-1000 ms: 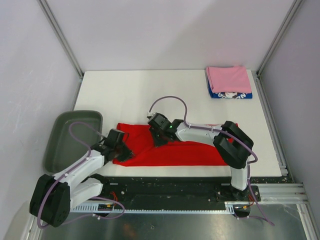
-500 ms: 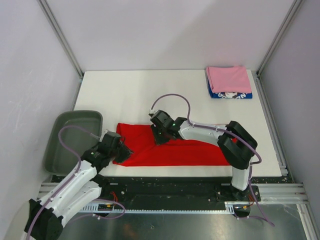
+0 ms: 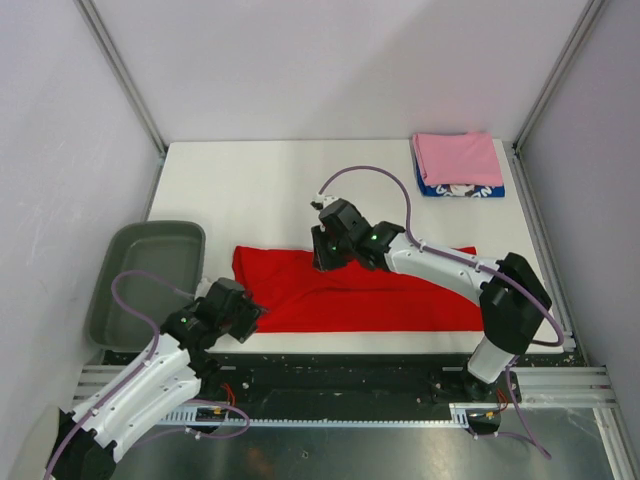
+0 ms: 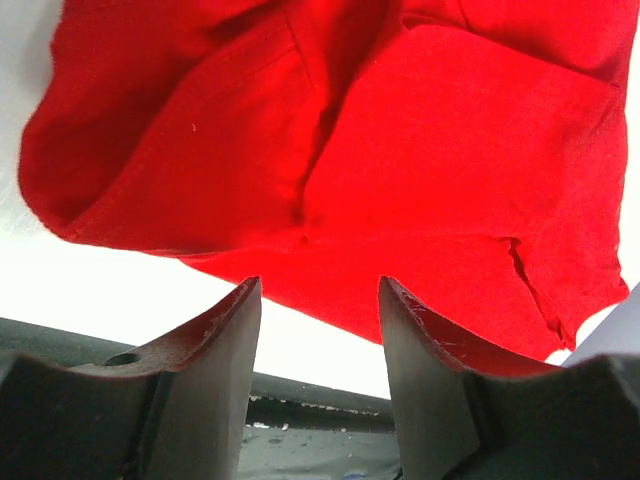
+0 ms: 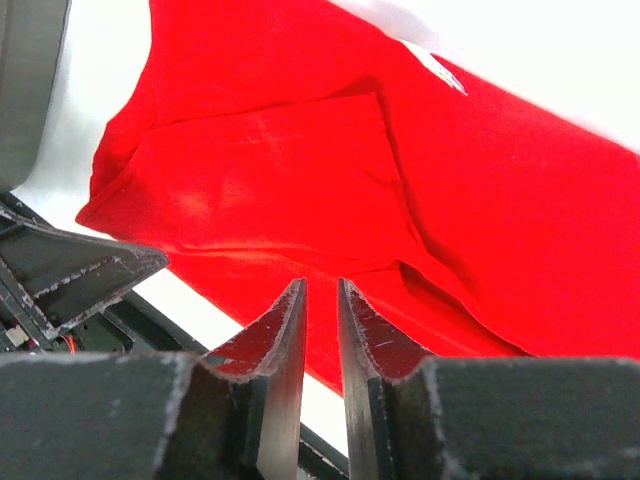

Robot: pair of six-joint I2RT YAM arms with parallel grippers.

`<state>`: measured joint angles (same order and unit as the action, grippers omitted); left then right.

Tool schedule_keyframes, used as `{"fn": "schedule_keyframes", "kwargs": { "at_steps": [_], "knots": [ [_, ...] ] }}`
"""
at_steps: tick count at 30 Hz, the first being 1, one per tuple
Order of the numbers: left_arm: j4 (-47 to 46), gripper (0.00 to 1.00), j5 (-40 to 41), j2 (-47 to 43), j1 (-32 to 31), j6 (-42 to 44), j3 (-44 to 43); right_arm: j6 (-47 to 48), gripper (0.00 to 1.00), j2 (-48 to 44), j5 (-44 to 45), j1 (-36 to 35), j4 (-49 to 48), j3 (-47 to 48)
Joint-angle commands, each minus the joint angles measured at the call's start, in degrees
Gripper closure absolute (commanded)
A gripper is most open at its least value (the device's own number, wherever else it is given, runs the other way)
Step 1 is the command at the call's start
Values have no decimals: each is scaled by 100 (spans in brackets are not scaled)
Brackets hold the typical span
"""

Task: Fold and stack the t-shirts
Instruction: Rotate the tshirt 90 degrees

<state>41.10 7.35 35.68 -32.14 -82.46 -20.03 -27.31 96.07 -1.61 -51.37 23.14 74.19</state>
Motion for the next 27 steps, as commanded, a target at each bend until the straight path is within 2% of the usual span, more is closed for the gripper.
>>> {"fn": "schedule_keyframes", "kwargs": {
  "at_steps": [1, 9, 22, 27],
  "knots": [
    [18, 44, 467, 173, -38, -495, 52, 41, 77, -313, 25, 33, 133, -130],
    [9, 39, 869, 634, -37, -784, -36, 4, 77, -533, 62, 100, 146, -324],
    [-100, 38, 1341, 1776, -30, -798, -491, -43, 78, -885, 58, 247, 138, -637],
    [-362, 39, 1263, 2311, -18, -626, -618, -46, 79, -1102, 36, 370, 134, -779]
  ]
}}
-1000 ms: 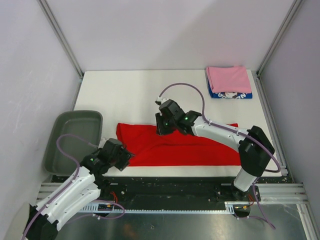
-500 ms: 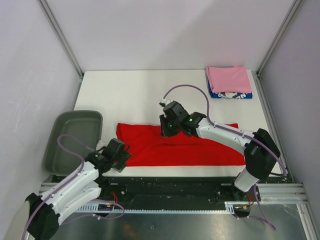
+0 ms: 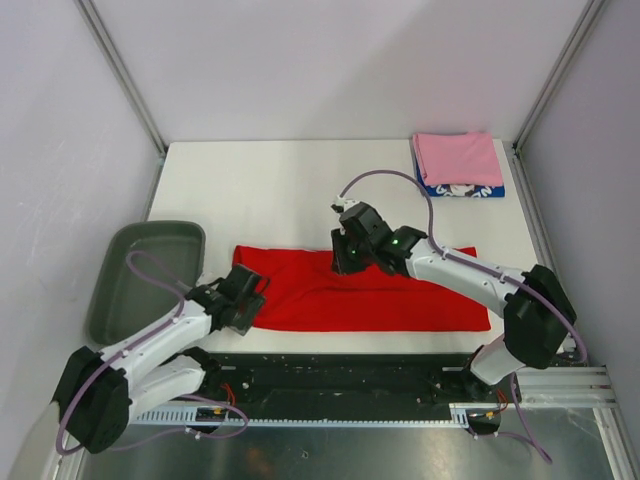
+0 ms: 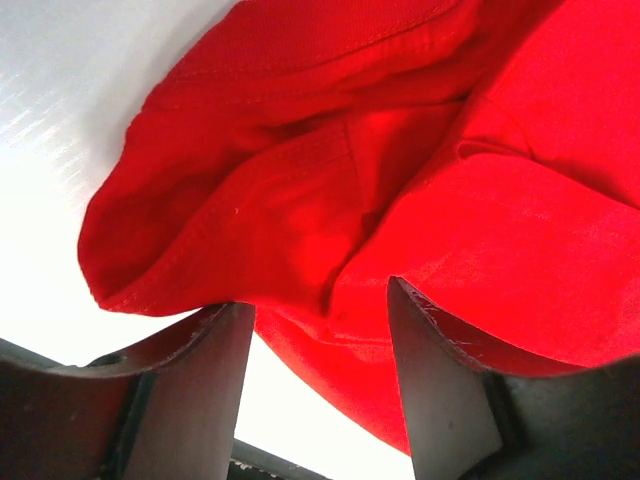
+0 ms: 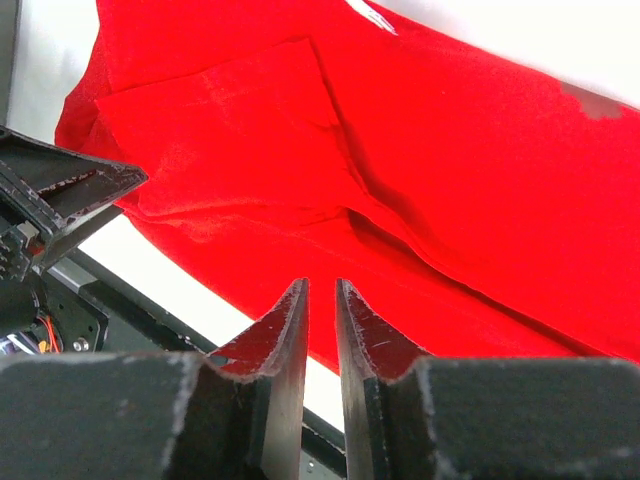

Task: Fold and stack the t-shirts
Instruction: Rotate the tshirt 90 degrees

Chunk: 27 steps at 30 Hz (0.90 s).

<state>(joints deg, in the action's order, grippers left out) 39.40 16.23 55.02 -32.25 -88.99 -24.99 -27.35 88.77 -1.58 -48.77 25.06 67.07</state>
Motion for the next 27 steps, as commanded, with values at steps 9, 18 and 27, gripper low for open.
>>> {"fn": "schedule_keyframes", "kwargs": {
  "at_steps": [9, 18, 27],
  "knots": [
    [-447, 43, 450, 884, 123, 328, -325, -33, 79, -747, -45, 409, -11, -273],
    [-959, 47, 403, 2256, 954, 2273, -1600, -2, 79, -1061, -163, 779, 36, -390],
    [-1048, 48, 135, 4838, 1802, 4327, -4406, 92, 79, -1355, -322, 1286, 134, -458]
  ]
}}
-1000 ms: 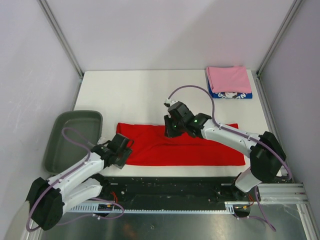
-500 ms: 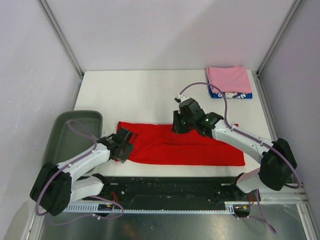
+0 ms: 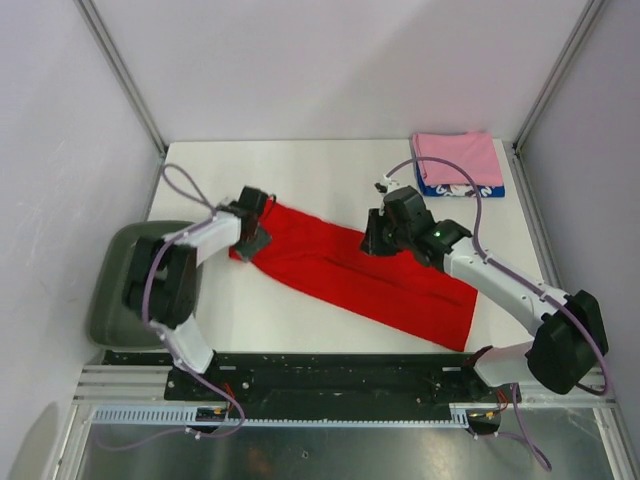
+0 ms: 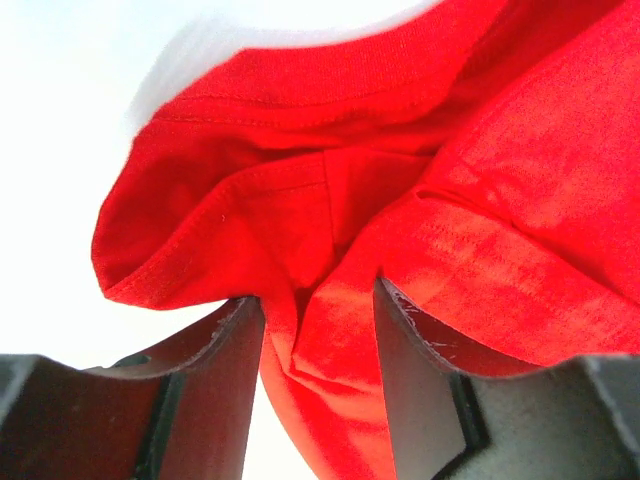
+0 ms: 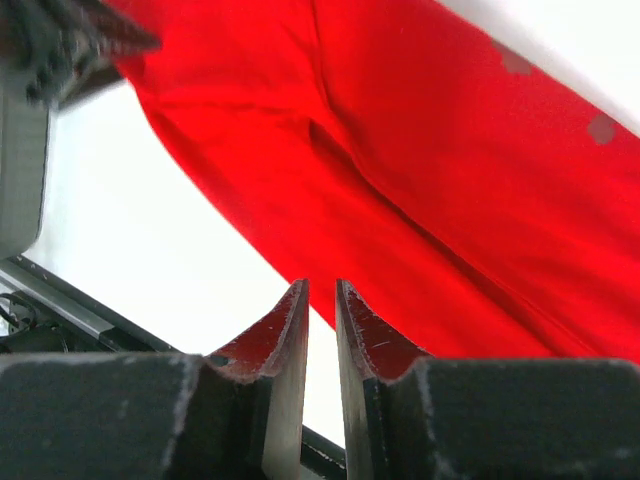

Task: Fold and stack the t-shirts
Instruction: Rotate the tshirt 90 degrees

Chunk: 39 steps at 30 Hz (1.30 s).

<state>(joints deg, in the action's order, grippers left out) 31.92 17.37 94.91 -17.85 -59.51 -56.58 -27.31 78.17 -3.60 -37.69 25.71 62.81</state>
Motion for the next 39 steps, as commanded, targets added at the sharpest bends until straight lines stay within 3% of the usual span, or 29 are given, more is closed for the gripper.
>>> {"fn": "schedule_keyframes", "kwargs": {
  "at_steps": [1, 5, 8, 13, 15, 21, 25, 31, 35, 39],
  "knots": [
    [-305, 49, -132, 1172, 467, 1638, -1666, 108, 79, -330, -136, 246, 93, -45],
    [-214, 49, -896, 2632, 780, 2665, -3624, 166, 79, -426, -248, 494, 150, -111],
    [421, 49, -1272, 3962, 861, 3115, -5651, 242, 79, -440, -289, 661, 198, -168],
    [897, 47, -1746, 5714, 964, 3225, -8581, 351, 78, -293, -427, 911, 202, -229],
    [612, 44, -2005, 5925, 1085, 3065, -8880, 374, 78, -236, -459, 945, 225, -230],
    [-243, 33, -3024, 5962, 1294, 2834, -8954, 421, 78, -177, -324, 856, 388, -319],
    [-343, 31, -2717, 5390, 1368, 2722, -8549, 404, 78, -297, -201, 798, 401, -541],
    [-350, 35, -1247, 3434, 1406, 2577, -6664, 292, 78, -624, -154, 773, 259, -1210],
    [-361, 40, -1261, 2282, 1222, 2257, -5007, 208, 77, -766, -57, 765, 192, -1508],
    [-402, 44, -1176, 1168, 481, 1878, -3110, 39, 77, -773, 213, 826, 220, -1620]
  ]
}}
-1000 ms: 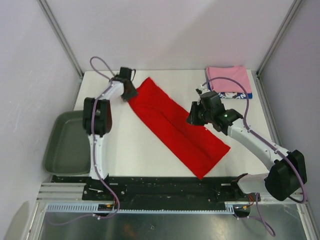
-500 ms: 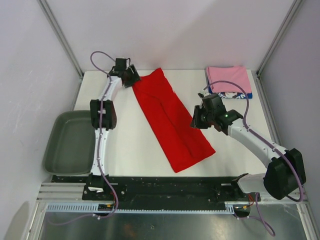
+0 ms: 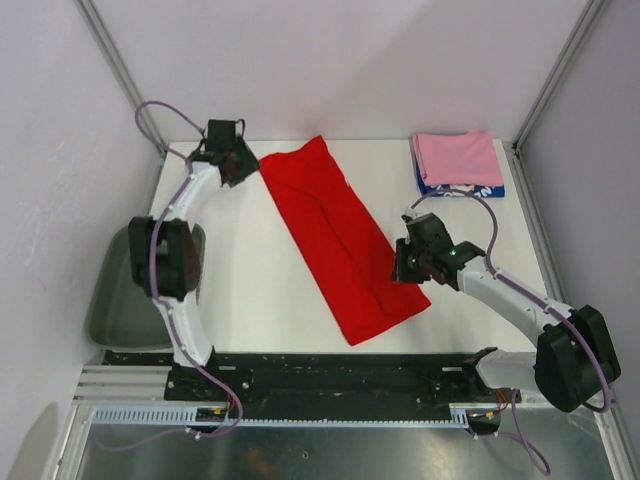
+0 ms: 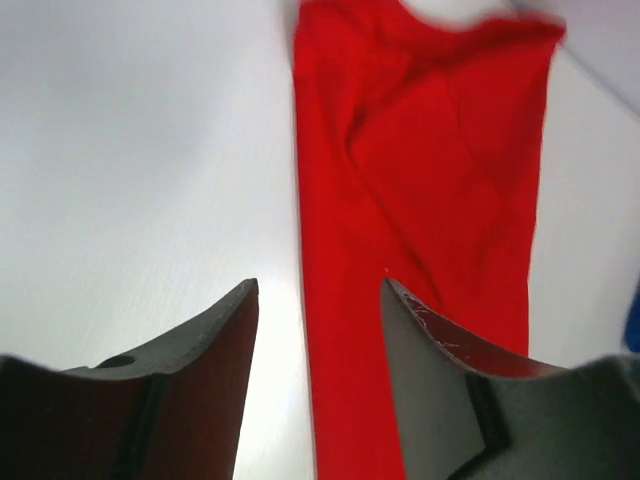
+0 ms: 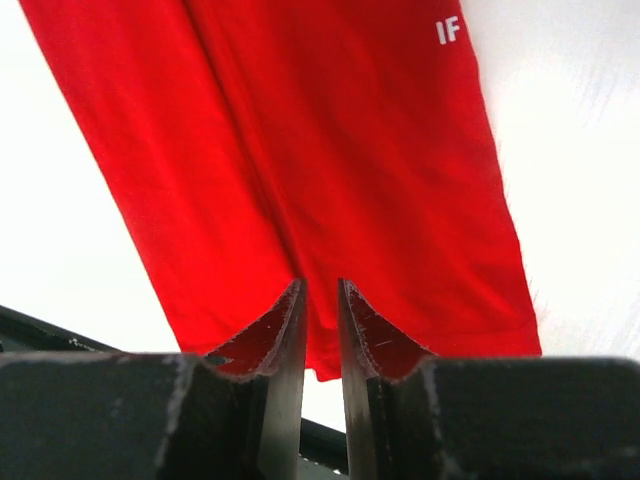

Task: Fold and stack the t-shirts
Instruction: Rotate the tshirt 90 degrees

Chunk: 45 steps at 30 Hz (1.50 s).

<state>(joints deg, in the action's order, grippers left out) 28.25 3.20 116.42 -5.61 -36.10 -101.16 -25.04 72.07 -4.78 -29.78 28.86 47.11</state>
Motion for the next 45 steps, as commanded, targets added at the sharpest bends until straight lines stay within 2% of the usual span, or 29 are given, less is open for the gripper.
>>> {"fn": "schedule_keyframes", "kwargs": {
  "at_steps": [1, 5, 9, 13, 19, 23, 29, 41, 45],
  "knots": [
    [-90, 45, 285, -1280, -992, -615, 1852, -248, 77, -178, 391, 91, -67, -74],
    [-410, 48, 261, -2118, -2130, -1406, 3627, -389, 77, -367, 467, 362, 60, -218],
    [-667, 49, 250, -2786, -3018, -2035, 4824, -398, 77, -712, 477, 513, 270, -402],
    [-769, 49, 146, -3305, -3554, -2206, 5380, -522, 77, -1099, 302, 309, 301, -615],
    [-831, 49, -130, -3608, -4113, -2333, 5709, -901, 74, -1177, 656, -621, 310, -751],
    [-939, 49, -257, -3661, -4311, -2459, 5913, -1188, 74, -974, 986, -1138, 254, -851],
    [-1078, 50, -276, -3827, -4399, -2537, 6198, -1434, 74, -690, 1238, -1535, 158, -972],
    [-1207, 50, -528, -3875, -4427, -2613, 6376, -1642, 75, -437, 1418, -1856, 64, -1124],
    [-1222, 50, -551, -3853, -4429, -2621, 6387, -1665, 81, -455, 1455, -1901, 76, -1177]
  ]
}}
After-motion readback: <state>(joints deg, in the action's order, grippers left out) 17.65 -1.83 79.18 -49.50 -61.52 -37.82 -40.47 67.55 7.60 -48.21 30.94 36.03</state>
